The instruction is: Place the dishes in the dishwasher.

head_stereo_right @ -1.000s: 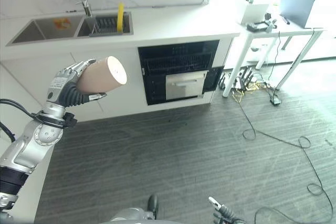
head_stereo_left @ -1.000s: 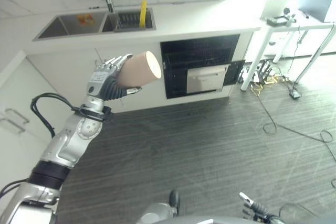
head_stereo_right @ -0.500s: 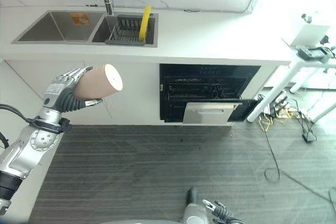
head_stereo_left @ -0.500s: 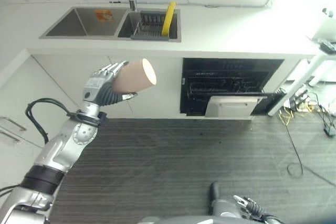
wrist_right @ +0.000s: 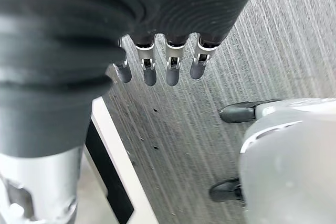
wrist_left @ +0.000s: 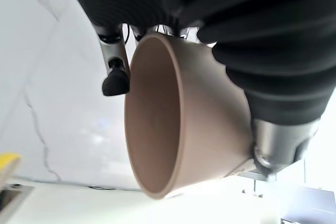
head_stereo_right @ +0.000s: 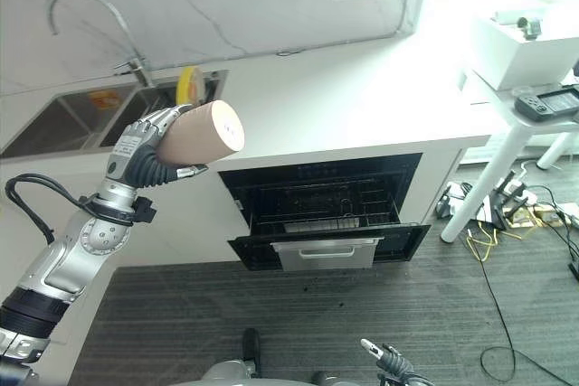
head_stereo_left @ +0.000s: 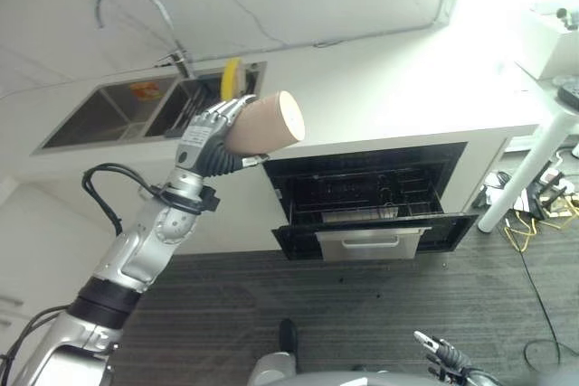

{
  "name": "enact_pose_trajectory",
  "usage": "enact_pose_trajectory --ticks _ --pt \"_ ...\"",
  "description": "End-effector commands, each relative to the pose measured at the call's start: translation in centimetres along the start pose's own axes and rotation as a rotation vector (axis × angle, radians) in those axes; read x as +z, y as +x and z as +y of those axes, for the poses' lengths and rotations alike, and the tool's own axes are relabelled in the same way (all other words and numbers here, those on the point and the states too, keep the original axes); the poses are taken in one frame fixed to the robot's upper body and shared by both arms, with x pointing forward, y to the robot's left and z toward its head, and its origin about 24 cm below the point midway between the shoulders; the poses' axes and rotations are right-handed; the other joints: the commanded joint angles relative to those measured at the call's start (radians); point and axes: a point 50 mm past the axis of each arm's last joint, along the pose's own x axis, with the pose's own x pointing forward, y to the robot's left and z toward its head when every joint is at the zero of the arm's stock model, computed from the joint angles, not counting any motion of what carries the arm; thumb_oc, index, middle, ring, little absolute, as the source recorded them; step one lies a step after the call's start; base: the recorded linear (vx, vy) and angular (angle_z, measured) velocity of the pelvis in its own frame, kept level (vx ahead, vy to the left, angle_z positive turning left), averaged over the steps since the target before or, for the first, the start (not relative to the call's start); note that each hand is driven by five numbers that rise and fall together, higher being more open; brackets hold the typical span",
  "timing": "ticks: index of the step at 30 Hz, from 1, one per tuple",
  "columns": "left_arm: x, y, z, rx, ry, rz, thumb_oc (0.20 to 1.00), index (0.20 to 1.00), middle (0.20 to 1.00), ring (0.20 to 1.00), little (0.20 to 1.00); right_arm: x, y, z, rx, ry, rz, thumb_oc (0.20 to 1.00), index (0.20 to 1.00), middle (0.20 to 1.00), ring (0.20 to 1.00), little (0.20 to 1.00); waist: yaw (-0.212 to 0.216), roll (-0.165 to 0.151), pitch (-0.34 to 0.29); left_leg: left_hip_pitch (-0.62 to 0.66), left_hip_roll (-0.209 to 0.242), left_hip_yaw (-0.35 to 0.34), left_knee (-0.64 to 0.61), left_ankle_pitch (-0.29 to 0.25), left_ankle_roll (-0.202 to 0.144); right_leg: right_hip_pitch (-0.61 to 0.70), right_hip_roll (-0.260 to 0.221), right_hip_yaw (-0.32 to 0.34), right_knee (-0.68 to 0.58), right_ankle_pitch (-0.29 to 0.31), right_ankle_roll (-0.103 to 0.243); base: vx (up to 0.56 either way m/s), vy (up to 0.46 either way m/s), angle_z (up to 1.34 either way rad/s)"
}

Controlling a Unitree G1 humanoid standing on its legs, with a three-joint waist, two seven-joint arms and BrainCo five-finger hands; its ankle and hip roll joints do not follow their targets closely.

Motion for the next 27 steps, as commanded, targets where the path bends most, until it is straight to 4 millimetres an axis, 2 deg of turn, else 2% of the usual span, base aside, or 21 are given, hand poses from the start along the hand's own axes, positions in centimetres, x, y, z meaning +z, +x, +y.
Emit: enact_pose_trajectory --ticks 1,5,10,12,13,14,15,17,18,19,20,21,23,24,25,26,27 --pt "0.3 1.9 3.2 0.138 0.03 -0.058 0.2 0.2 0.2 0.2 0.2 2.2 0.2 0.0 -0.006 0.008 -0.081 1.0 1.0 1.0 1.0 1.0 -0.001 0.018 -0.003 0.066 -0.003 -0.018 0.018 -0.036 0.015 -0.03 -0.135 0.019 0.072 -0.03 0.188 0.1 0.136 -0.19" --pt "0.1 1.7 3.1 0.133 0.016 -0.051 0.2 0.2 0.2 0.2 0.2 2.0 0.1 -0.3 -0.022 0.006 -0.078 1.0 1.0 1.0 1.0 1.0 -0.001 0.018 -0.013 0.08 -0.025 -0.034 0.018 -0.053 0.022 -0.036 -0.147 0.017 0.085 -0.034 0.192 0.08 0.144 0.2" --pt "-0.1 1.1 2.9 0.12 0.007 -0.043 0.2 0.2 0.2 0.2 0.2 2.0 0.1 -0.4 -0.022 -0.015 -0.071 1.0 1.0 1.0 1.0 1.0 0.024 0.006 -0.02 0.115 -0.07 -0.081 0.05 -0.105 0.054 -0.065 -0.174 -0.001 0.136 -0.035 0.203 0.06 0.13 0.0" --pt "0.1 1.0 3.1 0.109 0.033 -0.06 0.2 0.2 0.2 0.2 0.2 2.7 0.3 0.5 0.006 -0.025 -0.098 1.0 1.0 1.0 1.0 1.0 0.04 0.005 -0.011 0.104 -0.07 -0.069 0.09 -0.129 0.081 -0.1 -0.181 -0.027 0.256 -0.063 0.207 0.01 -0.003 -0.35" --pt "0.1 0.9 3.0 0.098 0.049 -0.073 0.2 0.2 0.2 0.2 0.2 2.9 0.4 1.5 0.035 -0.043 -0.118 1.0 1.0 1.0 1.0 1.0 0.035 0.001 0.001 0.102 -0.08 -0.077 0.106 -0.144 0.112 -0.149 -0.187 0.001 0.375 -0.039 0.221 0.01 -0.084 -0.43" --pt "0.1 0.9 2.8 0.093 0.054 -0.079 0.2 0.2 0.2 0.2 0.2 3.1 0.4 2.0 0.049 -0.051 -0.128 1.0 1.0 1.0 1.0 1.0 0.029 -0.002 0.004 0.103 -0.082 -0.083 0.107 -0.147 0.125 -0.174 -0.19 0.025 0.419 -0.023 0.227 0.03 -0.237 -0.36" --pt "0.0 1.0 2.7 0.092 0.059 -0.09 0.2 0.2 0.2 0.2 0.2 3.1 0.4 2.6 0.07 -0.057 -0.14 1.0 1.0 1.0 1.0 1.0 0.026 -0.007 0.005 0.102 -0.082 -0.091 0.111 -0.15 0.127 -0.187 -0.214 0.04 0.395 -0.015 0.233 0.03 -0.422 -0.15" --pt "0.1 1.3 3.2 0.119 0.078 -0.096 0.2 0.2 0.2 0.2 0.2 3.5 0.5 2.9 0.105 -0.052 -0.149 1.0 1.0 1.0 1.0 1.0 0.019 -0.017 0.01 0.12 -0.053 -0.08 0.115 -0.166 0.097 -0.177 -0.296 0.041 0.252 0.041 0.264 0.07 -0.671 0.19" --pt "-0.1 1.5 3.5 0.136 0.083 -0.086 0.2 0.2 0.2 0.2 0.2 3.9 0.5 3.1 0.127 -0.032 -0.159 1.0 1.0 1.0 1.0 1.0 0.013 -0.021 0.012 0.141 -0.019 -0.071 0.102 -0.175 0.076 -0.176 -0.331 0.067 0.2 0.075 0.287 0.09 -0.643 0.2" --pt "-0.1 1.5 3.6 0.144 0.086 -0.079 0.2 0.2 0.2 0.2 0.2 4.1 0.5 3.2 0.144 -0.027 -0.162 1.0 1.0 1.0 1.0 1.0 0.01 -0.02 0.014 0.149 0.003 -0.069 0.095 -0.175 0.066 -0.172 -0.336 0.079 0.189 0.071 0.296 0.1 -0.684 0.16" --pt "-0.2 1.4 3.8 0.15 0.093 -0.07 0.2 0.2 0.2 0.2 0.2 4.3 0.5 3.5 0.179 -0.034 -0.167 1.0 1.0 1.0 1.0 1.0 0.008 -0.021 0.012 0.15 0.043 -0.06 0.091 -0.17 0.043 -0.158 -0.332 0.078 0.179 0.043 0.308 0.09 -0.642 0.12" --pt "-0.4 1.3 3.9 0.156 0.089 -0.045 0.2 0.2 0.2 0.2 0.2 4.3 0.5 4.0 0.205 -0.055 -0.156 1.0 1.0 1.0 1.0 1.0 0.012 -0.026 0.009 0.143 0.086 -0.037 0.097 -0.153 0.018 -0.153 -0.327 0.043 0.179 0.028 0.31 0.06 -0.721 0.2" --pt "0.2 1.1 3.6 0.181 0.057 -0.046 0.2 0.2 0.2 0.2 0.2 4.5 0.4 3.7 0.191 -0.052 -0.144 1.0 1.0 1.0 1.0 1.0 -0.005 -0.02 0.007 0.131 0.175 -0.034 0.079 -0.094 -0.021 -0.171 -0.276 0.035 0.223 -0.033 0.273 0.0 -0.542 0.13" --pt "0.7 1.1 3.2 0.185 0.035 -0.064 0.2 0.2 0.2 0.2 0.2 4.1 0.2 2.6 0.135 -0.016 -0.132 1.0 1.0 1.0 1.0 1.0 -0.02 -0.02 0.01 0.107 0.194 0.0 0.085 -0.062 -0.027 -0.16 -0.252 0.013 0.22 -0.044 0.248 -0.03 -0.359 0.44" --pt "1.1 1.5 3.1 0.186 0.02 -0.093 0.2 0.2 0.2 0.2 0.2 3.8 0.1 1.6 0.097 0.031 -0.131 1.0 1.0 1.0 1.0 1.0 -0.034 -0.019 0.011 0.093 0.193 0.054 0.092 -0.049 -0.027 -0.15 -0.241 -0.011 0.207 -0.043 0.235 -0.02 -0.309 1.06" --pt "1.5 2.2 3.1 0.192 0.014 -0.115 0.2 0.2 0.2 0.2 0.2 3.3 -0.1 0.3 0.053 0.081 -0.124 1.0 1.0 1.0 1.0 1.0 -0.046 -0.015 0.007 0.076 0.166 0.093 0.091 -0.044 -0.026 -0.133 -0.231 -0.041 0.173 -0.033 0.227 0.08 -0.178 1.17" --pt "1.3 2.5 3.3 0.2 0.026 -0.088 0.2 0.2 0.2 0.2 0.2 3.2 -0.1 0.1 0.043 0.055 -0.108 1.0 1.0 1.0 1.0 1.0 -0.035 -0.009 0.003 0.082 0.126 0.023 0.069 -0.05 -0.024 -0.123 -0.223 -0.016 0.145 -0.016 0.228 0.17 -0.093 1.03"
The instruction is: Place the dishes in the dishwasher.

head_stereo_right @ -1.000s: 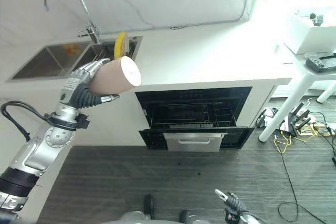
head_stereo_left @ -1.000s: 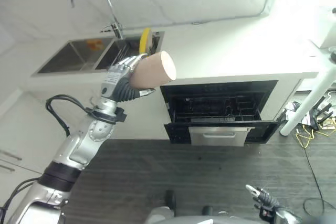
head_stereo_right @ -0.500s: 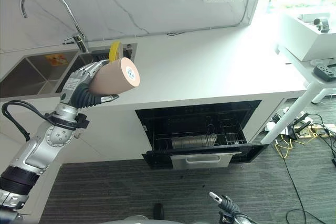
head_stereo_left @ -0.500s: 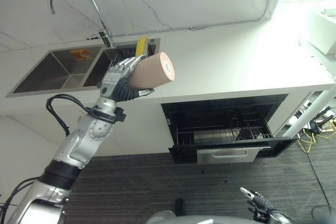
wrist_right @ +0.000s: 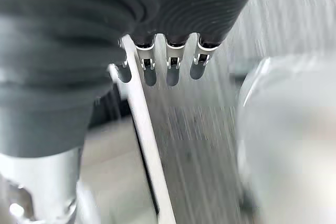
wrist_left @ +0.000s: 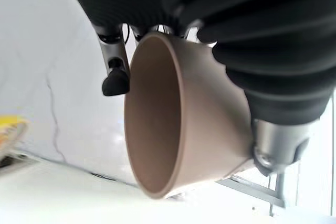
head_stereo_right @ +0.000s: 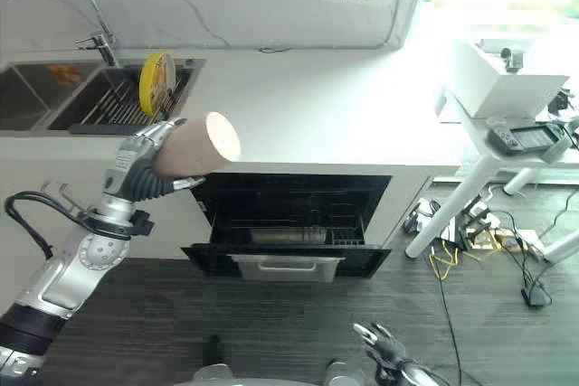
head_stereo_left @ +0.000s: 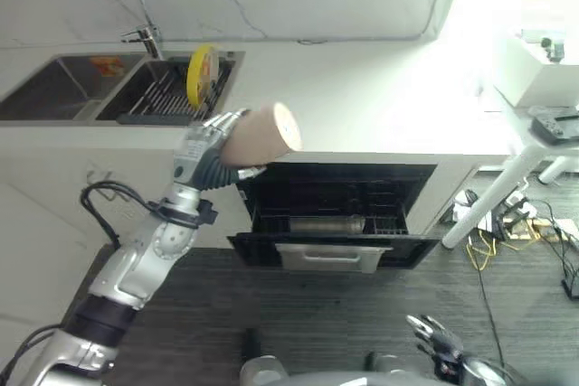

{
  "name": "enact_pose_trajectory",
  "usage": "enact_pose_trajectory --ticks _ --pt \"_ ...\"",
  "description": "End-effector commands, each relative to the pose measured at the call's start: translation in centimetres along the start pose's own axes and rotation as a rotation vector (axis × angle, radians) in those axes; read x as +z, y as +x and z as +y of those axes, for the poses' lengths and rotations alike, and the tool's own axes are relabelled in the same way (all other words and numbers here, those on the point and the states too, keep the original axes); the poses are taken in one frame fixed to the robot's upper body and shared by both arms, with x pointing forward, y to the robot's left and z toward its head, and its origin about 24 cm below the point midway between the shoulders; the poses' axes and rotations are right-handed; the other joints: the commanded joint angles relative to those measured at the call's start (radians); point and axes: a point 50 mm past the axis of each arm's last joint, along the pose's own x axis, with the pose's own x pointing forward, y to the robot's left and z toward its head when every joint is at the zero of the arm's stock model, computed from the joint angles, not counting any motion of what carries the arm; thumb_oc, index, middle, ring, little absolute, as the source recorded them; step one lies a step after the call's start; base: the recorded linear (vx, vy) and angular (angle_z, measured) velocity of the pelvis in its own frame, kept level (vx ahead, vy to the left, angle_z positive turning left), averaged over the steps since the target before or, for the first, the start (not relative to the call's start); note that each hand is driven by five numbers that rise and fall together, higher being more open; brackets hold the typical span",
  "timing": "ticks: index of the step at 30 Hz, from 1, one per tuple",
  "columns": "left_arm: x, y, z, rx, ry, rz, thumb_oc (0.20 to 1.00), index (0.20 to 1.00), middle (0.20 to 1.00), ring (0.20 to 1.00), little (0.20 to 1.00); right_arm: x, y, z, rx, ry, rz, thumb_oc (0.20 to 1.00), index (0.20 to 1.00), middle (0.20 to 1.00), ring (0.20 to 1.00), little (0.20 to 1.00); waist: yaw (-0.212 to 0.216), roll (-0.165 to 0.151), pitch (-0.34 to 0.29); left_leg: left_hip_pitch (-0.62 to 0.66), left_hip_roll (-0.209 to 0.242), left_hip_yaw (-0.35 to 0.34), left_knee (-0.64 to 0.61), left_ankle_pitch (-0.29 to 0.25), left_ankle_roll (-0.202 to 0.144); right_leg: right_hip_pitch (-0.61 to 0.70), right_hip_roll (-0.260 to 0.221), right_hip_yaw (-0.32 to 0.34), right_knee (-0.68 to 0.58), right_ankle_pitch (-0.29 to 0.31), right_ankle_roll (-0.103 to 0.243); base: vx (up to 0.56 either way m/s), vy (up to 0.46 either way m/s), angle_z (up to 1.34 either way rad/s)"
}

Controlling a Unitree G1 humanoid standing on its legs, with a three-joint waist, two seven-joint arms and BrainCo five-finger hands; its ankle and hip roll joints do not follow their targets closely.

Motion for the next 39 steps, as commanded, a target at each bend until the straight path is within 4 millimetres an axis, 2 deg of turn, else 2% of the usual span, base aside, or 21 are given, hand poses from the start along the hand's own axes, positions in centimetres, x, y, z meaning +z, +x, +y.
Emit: enact_pose_trajectory --ticks 1,3,7,10,12,14,15,16,17,19,21,23,25,29,31,34,39 --pt "0.3 3.9 4.5 0.211 0.074 -0.059 0.2 0.2 0.2 0.2 0.2 2.2 1.0 1.6 0.024 0.006 -0.044 1.0 1.0 1.0 1.0 1.0 -0.023 0.029 -0.011 0.086 -0.083 -0.141 0.024 0.031 -0.097 0.057 -0.05 0.137 -0.078 0.037 0.133 0.23 0.02 0.2" --pt "-0.2 3.5 4.8 0.188 0.073 -0.033 0.2 0.2 0.2 0.2 0.2 1.8 1.0 1.4 0.008 0.059 -0.05 1.0 1.0 1.0 1.0 1.0 -0.023 0.047 -0.023 0.12 -0.101 -0.143 -0.008 0.02 -0.09 0.076 -0.05 0.139 -0.088 0.025 0.13 0.19 0.106 -0.8" --pt "-0.8 3.3 4.9 0.172 0.079 -0.019 0.2 0.2 0.2 0.2 0.2 1.3 1.1 2.1 0.007 0.1 -0.074 1.0 1.0 1.0 1.0 1.0 -0.026 0.057 -0.038 0.149 -0.104 -0.111 -0.029 0.004 -0.084 0.098 -0.076 0.112 -0.1 0.034 0.151 0.13 0.116 -0.29" --pt "-1.1 3.2 4.8 0.153 0.089 -0.003 0.2 0.2 0.2 0.2 0.2 1.4 1.0 2.6 0.007 0.129 -0.136 1.0 1.0 1.0 1.0 1.0 -0.026 0.049 -0.045 0.162 -0.12 -0.115 -0.03 -0.02 -0.068 0.104 -0.084 0.123 -0.109 0.043 0.163 0.11 0.029 0.04" --pt "-1.3 2.9 4.4 0.139 0.096 0.01 0.2 0.2 0.2 0.2 0.2 2.4 0.8 2.8 -0.014 0.179 -0.203 1.0 1.0 1.0 1.0 1.0 -0.031 0.041 -0.048 0.169 -0.122 -0.102 -0.03 -0.028 -0.062 0.103 -0.091 0.125 -0.119 0.053 0.171 0.06 0.004 -0.17" --pt "-1.7 2.5 4.3 0.141 0.079 0.038 0.2 0.2 0.2 0.2 0.2 3.7 0.4 2.6 -0.05 0.229 -0.295 1.0 1.0 1.0 1.0 1.0 -0.041 0.034 -0.05 0.176 -0.128 -0.09 -0.03 -0.037 -0.055 0.101 -0.096 0.134 -0.133 0.067 0.177 0.04 0.002 -0.17" --pt "-2.1 2.1 3.9 0.127 0.039 0.076 0.2 0.2 0.2 0.2 0.2 5.4 -0.2 2.3 -0.061 0.258 -0.396 1.0 1.0 1.0 1.0 1.0 -0.053 0.028 -0.05 0.181 -0.132 -0.083 -0.03 -0.043 -0.051 0.098 -0.098 0.147 -0.145 0.077 0.183 0.03 -0.017 -0.21" --pt "-2.2 2.0 3.8 0.12 0.015 0.089 0.2 0.2 0.2 0.2 0.2 5.9 -0.5 2.3 -0.064 0.25 -0.431 1.0 1.0 1.0 1.0 1.0 -0.056 0.026 -0.051 0.183 -0.134 -0.081 -0.03 -0.044 -0.049 0.098 -0.098 0.151 -0.148 0.08 0.184 0.02 -0.032 -0.3" --pt "-2.7 1.5 3.3 0.108 -0.095 0.14 0.2 0.2 0.2 0.2 0.2 7.3 -1.2 2.4 -0.059 0.244 -0.519 1.0 1.0 1.0 1.0 1.0 -0.067 0.022 -0.049 0.186 -0.137 -0.074 -0.03 -0.047 -0.044 0.095 -0.098 0.161 -0.157 0.088 0.185 -0.01 -0.027 -0.36" --pt "-3.7 0.3 1.3 0.072 -0.278 0.255 0.2 0.2 0.2 0.2 0.2 9.7 -2.8 3.0 -0.042 0.243 -0.663 1.0 1.0 1.0 1.0 1.0 -0.09 0.012 -0.047 0.19 -0.139 -0.062 -0.03 -0.051 -0.038 0.087 -0.099 0.177 -0.167 0.099 0.189 -0.03 -0.03 -0.3" --pt "-4.3 -1.4 -1.8 0.063 -0.472 0.394 0.2 0.2 0.2 0.2 0.2 11.5 -4.5 3.2 -0.042 0.246 -0.786 1.0 1.0 1.0 1.0 1.0 -0.118 0.003 -0.047 0.197 -0.142 -0.048 -0.03 -0.053 -0.032 0.078 -0.092 0.202 -0.17 0.103 0.186 -0.02 -0.009 -0.31" --pt "-4.5 -2.5 -3.8 0.068 -0.558 0.476 0.2 0.2 0.2 0.2 0.2 12.8 -6.0 3.1 -0.049 0.228 -0.886 1.0 1.0 1.0 1.0 1.0 -0.142 -0.002 -0.046 0.204 -0.146 -0.037 -0.029 -0.055 -0.027 0.072 -0.087 0.225 -0.169 0.107 0.183 -0.01 0.014 -0.25" --pt "-4.6 -3.0 -4.8 0.081 -0.606 0.517 0.2 0.2 0.2 0.2 0.2 13.7 -7.1 2.9 -0.033 0.211 -0.963 1.0 1.0 1.0 1.0 1.0 -0.158 -0.003 -0.044 0.209 -0.149 -0.026 -0.028 -0.058 -0.023 0.067 -0.085 0.239 -0.17 0.11 0.183 -0.02 0.027 -0.36" --pt "-4.5 -3.8 -6.7 0.144 -0.834 0.624 0.2 0.2 0.2 0.2 0.2 16.4 -10.6 4.4 0.17 0.122 -1.164 1.0 1.0 1.0 1.0 1.0 -0.189 -0.001 -0.037 0.216 -0.158 -0.014 -0.022 -0.066 -0.014 0.053 -0.086 0.272 -0.163 0.114 0.185 -0.03 0.044 -0.26" --pt "-4.2 -4.3 -7.9 0.17 -0.983 0.682 0.2 0.2 0.2 0.2 0.2 17.4 -12.2 6.0 0.302 0.076 -1.231 1.0 1.0 1.0 1.0 1.0 -0.198 -0.002 -0.035 0.219 -0.16 -0.008 -0.019 -0.07 -0.012 0.049 -0.086 0.284 -0.159 0.112 0.186 -0.01 0.021 -0.25" --pt "-3.1 -4.2 -9.5 0.166 -1.061 0.699 0.2 0.2 0.2 0.2 0.2 18.1 -13.4 8.3 0.506 0.042 -1.252 1.0 1.0 1.0 1.0 1.0 -0.202 -0.008 -0.038 0.225 -0.16 -0.001 -0.017 -0.073 -0.012 0.05 -0.085 0.294 -0.157 0.111 0.186 0.0 0.003 -0.1" --pt "-1.6 -3.2 -9.1 0.158 -1.02 0.597 0.2 0.2 0.2 0.2 0.2 17.7 -13.0 11.0 0.693 -0.001 -1.13 1.0 1.0 1.0 1.0 1.0 -0.184 -0.015 -0.039 0.227 -0.157 -0.006 -0.02 -0.072 -0.015 0.059 -0.085 0.283 -0.162 0.109 0.182 0.0 -0.006 0.0"
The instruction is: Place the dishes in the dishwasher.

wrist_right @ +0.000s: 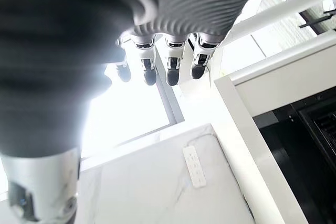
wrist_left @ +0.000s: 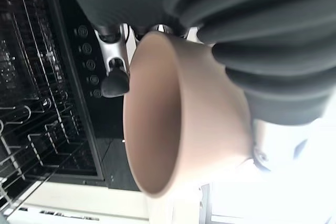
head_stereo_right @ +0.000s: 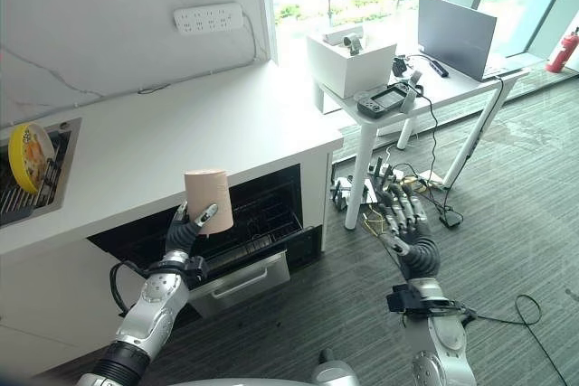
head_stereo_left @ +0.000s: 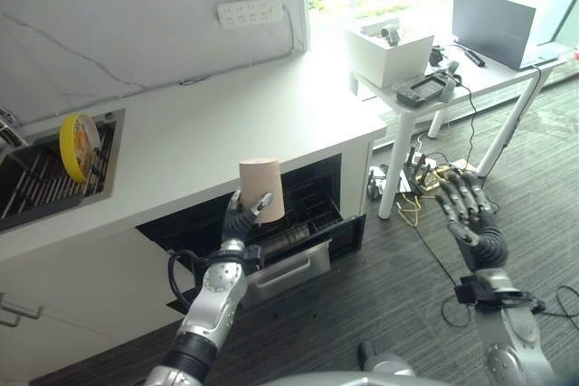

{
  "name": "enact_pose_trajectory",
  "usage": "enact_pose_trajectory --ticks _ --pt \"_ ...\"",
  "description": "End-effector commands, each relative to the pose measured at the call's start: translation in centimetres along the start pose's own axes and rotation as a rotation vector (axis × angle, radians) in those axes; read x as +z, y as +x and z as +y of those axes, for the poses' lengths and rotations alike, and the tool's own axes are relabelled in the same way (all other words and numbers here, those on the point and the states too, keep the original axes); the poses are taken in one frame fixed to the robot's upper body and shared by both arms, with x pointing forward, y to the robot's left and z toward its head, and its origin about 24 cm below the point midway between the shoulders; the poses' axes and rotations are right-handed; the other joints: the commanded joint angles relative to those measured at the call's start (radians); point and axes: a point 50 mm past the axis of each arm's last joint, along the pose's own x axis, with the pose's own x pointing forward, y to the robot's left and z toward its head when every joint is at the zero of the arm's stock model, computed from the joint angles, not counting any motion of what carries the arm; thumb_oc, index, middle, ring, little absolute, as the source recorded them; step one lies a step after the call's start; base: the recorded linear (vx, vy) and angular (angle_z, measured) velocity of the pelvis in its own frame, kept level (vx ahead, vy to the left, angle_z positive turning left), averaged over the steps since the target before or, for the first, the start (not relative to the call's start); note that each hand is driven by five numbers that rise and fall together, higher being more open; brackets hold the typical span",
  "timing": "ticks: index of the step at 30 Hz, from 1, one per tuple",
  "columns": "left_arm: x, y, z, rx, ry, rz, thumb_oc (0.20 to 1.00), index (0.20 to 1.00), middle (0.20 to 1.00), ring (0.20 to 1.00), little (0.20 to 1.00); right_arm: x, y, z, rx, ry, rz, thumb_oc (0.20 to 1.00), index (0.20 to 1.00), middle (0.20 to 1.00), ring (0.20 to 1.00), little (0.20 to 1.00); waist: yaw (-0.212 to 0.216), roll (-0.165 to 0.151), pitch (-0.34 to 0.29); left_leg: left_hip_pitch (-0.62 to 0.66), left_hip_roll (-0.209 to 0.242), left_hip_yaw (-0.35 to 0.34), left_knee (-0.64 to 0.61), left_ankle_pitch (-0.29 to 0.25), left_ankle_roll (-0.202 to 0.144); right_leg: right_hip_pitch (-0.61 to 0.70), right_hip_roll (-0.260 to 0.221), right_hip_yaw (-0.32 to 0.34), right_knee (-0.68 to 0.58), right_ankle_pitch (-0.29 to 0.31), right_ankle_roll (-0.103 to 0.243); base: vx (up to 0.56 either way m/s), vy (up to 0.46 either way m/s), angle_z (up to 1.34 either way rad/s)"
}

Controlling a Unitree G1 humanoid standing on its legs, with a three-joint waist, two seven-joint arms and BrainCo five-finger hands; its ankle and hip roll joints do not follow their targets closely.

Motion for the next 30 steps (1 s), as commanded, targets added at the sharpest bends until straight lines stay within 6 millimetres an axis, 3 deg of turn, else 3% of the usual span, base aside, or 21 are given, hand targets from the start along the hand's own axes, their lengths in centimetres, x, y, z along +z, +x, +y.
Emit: enact_pose_trajectory --ticks 1,9,12,19,30 --pt "5.6 1.8 -0.1 -0.031 0.118 -0.303 0.2 0.2 0.2 0.2 0.2 0.7 1.9 1.4 0.139 0.053 -0.024 1.0 1.0 1.0 1.0 1.0 0.028 -0.018 0.021 0.008 0.04 -0.107 0.015 -0.03 -0.003 0.035 -0.106 -0.025 0.071 -0.068 0.093 -0.03 -0.046 0.02" --pt "9.7 0.1 -2.0 -0.073 0.467 -0.664 0.2 0.2 0.2 0.2 0.2 -0.6 4.1 4.6 0.263 0.152 0.078 1.0 1.0 1.0 1.0 1.0 0.113 -0.035 0.007 -0.001 0.064 -0.141 0.005 -0.013 -0.025 0.076 -0.104 -0.111 0.04 -0.067 0.082 -0.02 -0.07 0.23" --pt "10.3 -0.2 -2.0 -0.055 0.561 -0.724 0.2 0.2 0.2 0.2 0.2 -0.5 4.7 5.3 0.294 0.131 0.085 1.0 1.0 1.0 1.0 1.0 0.134 -0.037 0.0 -0.005 0.066 -0.155 0.005 -0.011 -0.029 0.087 -0.102 -0.13 0.031 -0.066 0.08 0.0 -0.042 0.15" --pt "9.5 0.4 -2.3 -0.016 0.609 -0.66 0.2 0.2 0.2 0.2 0.2 0.5 6.6 8.1 0.345 0.148 0.071 1.0 1.0 1.0 1.0 1.0 0.181 -0.042 -0.007 -0.017 0.067 -0.185 0.005 0.004 -0.03 0.1 -0.097 -0.148 0.022 -0.057 0.071 0.02 -0.04 0.13" --pt "9.6 1.0 -5.2 -0.078 0.616 -0.679 0.2 0.2 0.2 0.2 0.2 -0.9 8.1 11.3 0.355 0.281 0.151 1.0 1.0 1.0 1.0 1.0 0.211 -0.038 -0.013 -0.011 0.066 -0.195 0.005 0.004 -0.027 0.119 -0.1 -0.155 0.019 -0.06 0.069 0.01 0.0 0.01"
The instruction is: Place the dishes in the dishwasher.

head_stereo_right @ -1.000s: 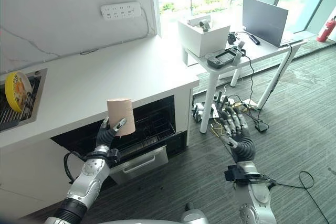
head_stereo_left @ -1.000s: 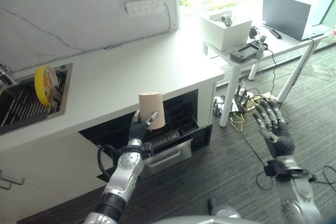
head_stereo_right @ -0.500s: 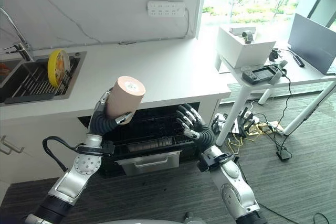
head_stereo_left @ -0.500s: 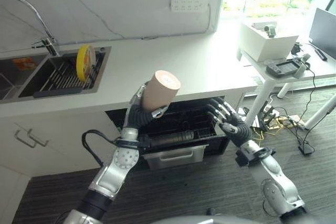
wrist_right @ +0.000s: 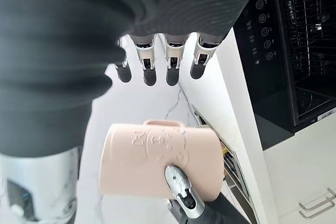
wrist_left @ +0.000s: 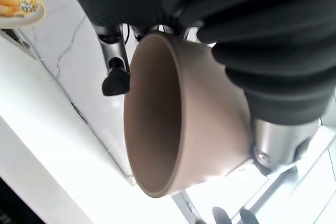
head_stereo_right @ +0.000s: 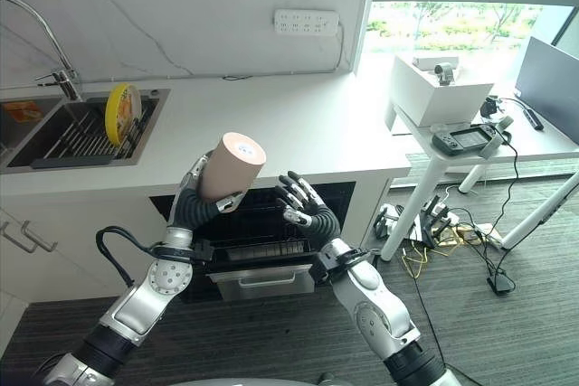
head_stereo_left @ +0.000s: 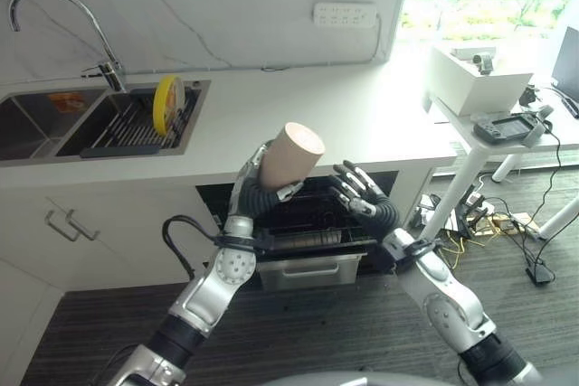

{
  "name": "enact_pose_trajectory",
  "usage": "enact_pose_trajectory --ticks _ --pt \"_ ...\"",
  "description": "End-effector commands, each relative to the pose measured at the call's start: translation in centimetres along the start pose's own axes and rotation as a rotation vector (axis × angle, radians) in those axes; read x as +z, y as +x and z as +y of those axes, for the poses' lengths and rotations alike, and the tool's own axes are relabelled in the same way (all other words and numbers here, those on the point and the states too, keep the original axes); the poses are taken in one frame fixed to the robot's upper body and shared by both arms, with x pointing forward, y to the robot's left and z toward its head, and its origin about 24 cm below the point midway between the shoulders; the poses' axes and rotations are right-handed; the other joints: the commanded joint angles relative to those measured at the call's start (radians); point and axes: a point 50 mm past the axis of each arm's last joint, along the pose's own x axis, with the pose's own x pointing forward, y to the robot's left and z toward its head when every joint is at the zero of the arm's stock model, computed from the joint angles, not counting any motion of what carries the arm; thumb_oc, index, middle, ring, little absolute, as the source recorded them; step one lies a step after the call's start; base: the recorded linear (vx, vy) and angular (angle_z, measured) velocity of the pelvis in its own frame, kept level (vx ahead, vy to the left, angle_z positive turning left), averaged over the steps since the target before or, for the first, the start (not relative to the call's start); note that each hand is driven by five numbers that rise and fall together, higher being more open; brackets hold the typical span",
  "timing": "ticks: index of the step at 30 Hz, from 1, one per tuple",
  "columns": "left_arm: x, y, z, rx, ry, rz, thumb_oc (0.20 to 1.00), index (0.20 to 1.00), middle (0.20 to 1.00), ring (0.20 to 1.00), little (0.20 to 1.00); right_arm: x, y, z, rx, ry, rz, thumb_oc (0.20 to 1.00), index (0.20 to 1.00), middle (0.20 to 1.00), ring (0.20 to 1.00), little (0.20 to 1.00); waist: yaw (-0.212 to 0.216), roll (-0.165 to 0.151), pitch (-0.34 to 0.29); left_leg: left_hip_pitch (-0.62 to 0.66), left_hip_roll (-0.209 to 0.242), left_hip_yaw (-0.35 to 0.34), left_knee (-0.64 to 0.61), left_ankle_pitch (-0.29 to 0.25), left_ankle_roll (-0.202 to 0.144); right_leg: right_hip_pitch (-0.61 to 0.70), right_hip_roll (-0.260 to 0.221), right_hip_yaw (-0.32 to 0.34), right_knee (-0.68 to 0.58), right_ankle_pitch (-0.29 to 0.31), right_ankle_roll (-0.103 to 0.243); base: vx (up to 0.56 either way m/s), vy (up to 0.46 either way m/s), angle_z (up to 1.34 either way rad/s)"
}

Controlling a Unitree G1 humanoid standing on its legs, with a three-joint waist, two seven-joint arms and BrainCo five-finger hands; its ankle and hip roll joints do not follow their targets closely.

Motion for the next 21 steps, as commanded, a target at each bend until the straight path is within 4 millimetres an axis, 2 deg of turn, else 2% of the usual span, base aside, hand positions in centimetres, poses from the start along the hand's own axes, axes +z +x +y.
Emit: enact_pose_trajectory --ticks 1,15,21 --pt "2.5 3.1 0.1 0.034 0.029 -0.17 0.2 0.2 0.2 0.2 0.2 2.2 1.7 1.2 0.054 0.076 -0.102 1.0 1.0 1.0 1.0 1.0 0.013 -0.003 -0.006 -0.021 0.052 -0.082 0.0 -0.004 -0.021 0.039 -0.102 -0.039 0.018 -0.043 0.093 0.01 -0.008 0.03" --pt "4.4 3.8 -2.0 -0.084 0.034 -0.232 0.2 0.2 0.2 0.2 0.2 2.9 4.5 2.8 0.038 0.084 -0.139 1.0 1.0 1.0 1.0 1.0 0.037 -0.001 -0.01 -0.014 0.051 -0.088 0.0 -0.005 -0.019 0.051 -0.102 -0.055 0.012 -0.039 0.089 -0.01 -0.003 0.01" --pt "4.2 3.6 -3.1 -0.145 0.058 -0.217 0.2 0.2 0.2 0.2 0.2 4.1 5.2 3.1 0.008 0.028 -0.192 1.0 1.0 1.0 1.0 1.0 0.043 -0.003 -0.007 -0.017 0.046 -0.094 0.0 -0.007 -0.017 0.048 -0.105 -0.053 0.013 -0.038 0.089 0.0 -0.001 0.02"
